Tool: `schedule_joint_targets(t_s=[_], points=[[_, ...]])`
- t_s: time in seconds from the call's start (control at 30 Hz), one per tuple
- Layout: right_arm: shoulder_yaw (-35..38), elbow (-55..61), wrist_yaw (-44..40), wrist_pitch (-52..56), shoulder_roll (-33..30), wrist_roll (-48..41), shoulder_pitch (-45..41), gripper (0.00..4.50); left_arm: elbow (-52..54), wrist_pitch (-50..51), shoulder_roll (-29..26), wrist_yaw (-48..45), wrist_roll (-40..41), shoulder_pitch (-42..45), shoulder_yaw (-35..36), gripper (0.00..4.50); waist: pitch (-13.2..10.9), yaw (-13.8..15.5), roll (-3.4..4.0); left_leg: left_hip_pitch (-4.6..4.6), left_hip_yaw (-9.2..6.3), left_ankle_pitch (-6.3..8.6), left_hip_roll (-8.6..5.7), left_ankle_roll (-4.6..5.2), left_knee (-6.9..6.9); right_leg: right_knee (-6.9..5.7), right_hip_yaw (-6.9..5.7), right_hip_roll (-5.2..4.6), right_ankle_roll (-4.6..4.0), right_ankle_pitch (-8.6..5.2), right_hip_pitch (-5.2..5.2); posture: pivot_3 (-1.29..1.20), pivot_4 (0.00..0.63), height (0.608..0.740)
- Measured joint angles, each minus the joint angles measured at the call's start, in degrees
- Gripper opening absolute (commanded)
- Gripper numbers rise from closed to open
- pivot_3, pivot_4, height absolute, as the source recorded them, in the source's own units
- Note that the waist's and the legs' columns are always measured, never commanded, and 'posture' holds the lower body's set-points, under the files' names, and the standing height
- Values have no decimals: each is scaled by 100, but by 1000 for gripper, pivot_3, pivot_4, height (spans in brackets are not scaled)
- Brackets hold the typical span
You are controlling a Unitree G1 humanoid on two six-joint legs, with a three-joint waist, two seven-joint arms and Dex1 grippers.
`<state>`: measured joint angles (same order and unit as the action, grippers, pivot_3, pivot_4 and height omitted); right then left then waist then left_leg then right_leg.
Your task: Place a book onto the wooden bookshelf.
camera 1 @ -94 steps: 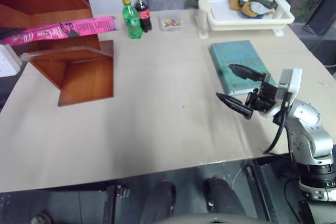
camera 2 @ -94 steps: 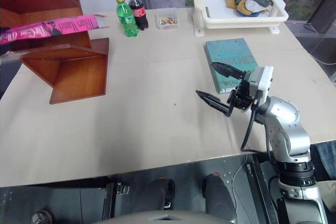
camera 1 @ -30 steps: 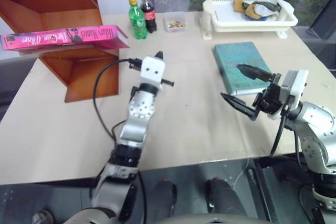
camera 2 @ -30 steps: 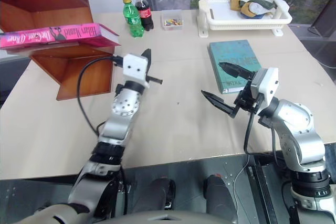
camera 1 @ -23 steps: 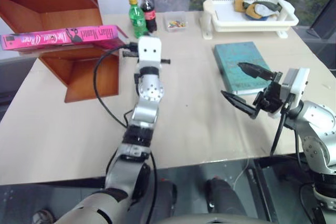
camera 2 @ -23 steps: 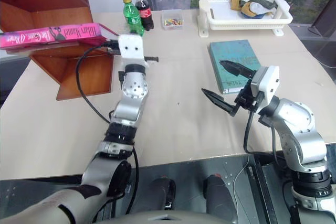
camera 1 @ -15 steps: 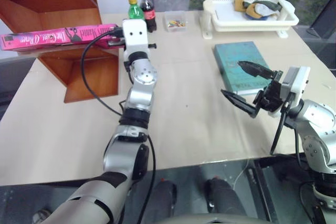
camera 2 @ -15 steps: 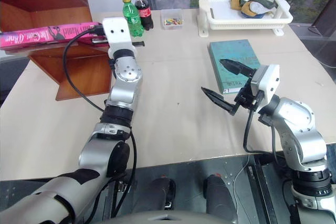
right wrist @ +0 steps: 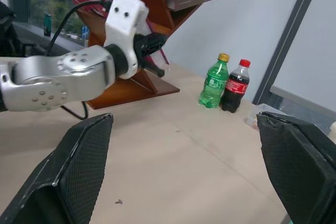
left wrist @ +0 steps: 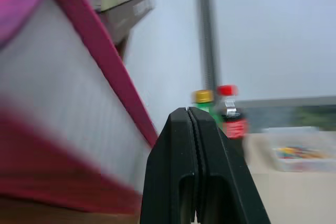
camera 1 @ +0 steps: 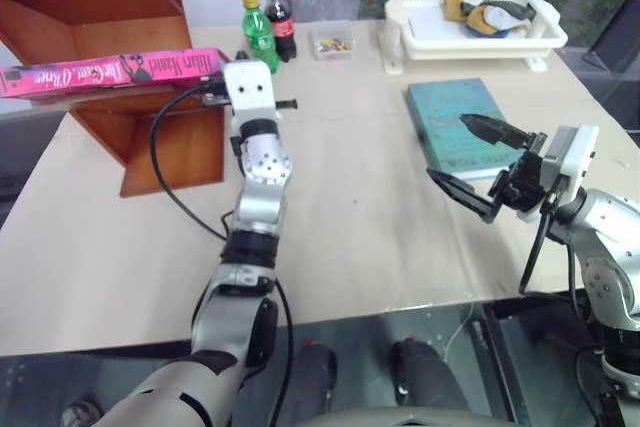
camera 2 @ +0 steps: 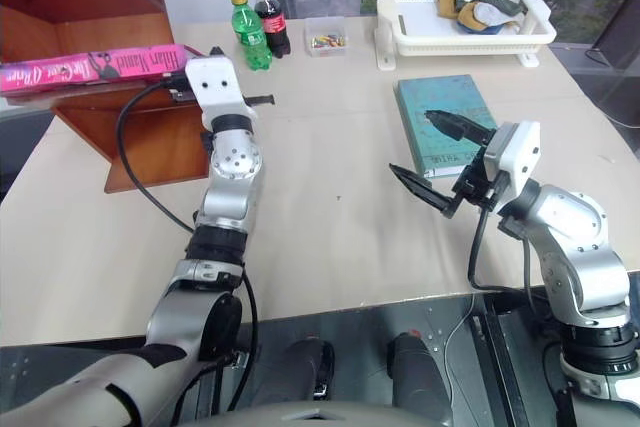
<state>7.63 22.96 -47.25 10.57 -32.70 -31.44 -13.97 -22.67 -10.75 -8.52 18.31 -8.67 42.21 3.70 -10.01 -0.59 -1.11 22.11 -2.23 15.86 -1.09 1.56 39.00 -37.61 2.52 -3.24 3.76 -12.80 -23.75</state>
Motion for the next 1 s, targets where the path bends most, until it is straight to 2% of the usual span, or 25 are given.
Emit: schedule_joint_targets(t_s=[0.37, 0.53, 1.0], points=[[47, 38, -83, 23, 39, -334, -85, 4500, 758, -201, -247, -1814, 612, -1112, -216, 53, 0, -12, 0, 2, -9, 0, -5, 1, 0, 2, -8, -5, 0, 0, 1, 0, 150, 740], [63, 87, -15, 46, 194, -676, -443, 4500, 1153, -116, -438, -2545, 939, -1758, -199, 53, 0, -8, 0, -2, -10, 1, -2, 2, 0, -1, -9, -4, 0, 0, 4, 0, 150, 740], [59, 436, 273, 176, 236, -928, -434, 4500, 1480, 82, -590, -3123, 1302, -2027, 6, 53, 0, 0, 1, -2, -14, 1, -4, 2, 1, -1, -13, -7, 0, -1, 6, 0, 150, 740]])
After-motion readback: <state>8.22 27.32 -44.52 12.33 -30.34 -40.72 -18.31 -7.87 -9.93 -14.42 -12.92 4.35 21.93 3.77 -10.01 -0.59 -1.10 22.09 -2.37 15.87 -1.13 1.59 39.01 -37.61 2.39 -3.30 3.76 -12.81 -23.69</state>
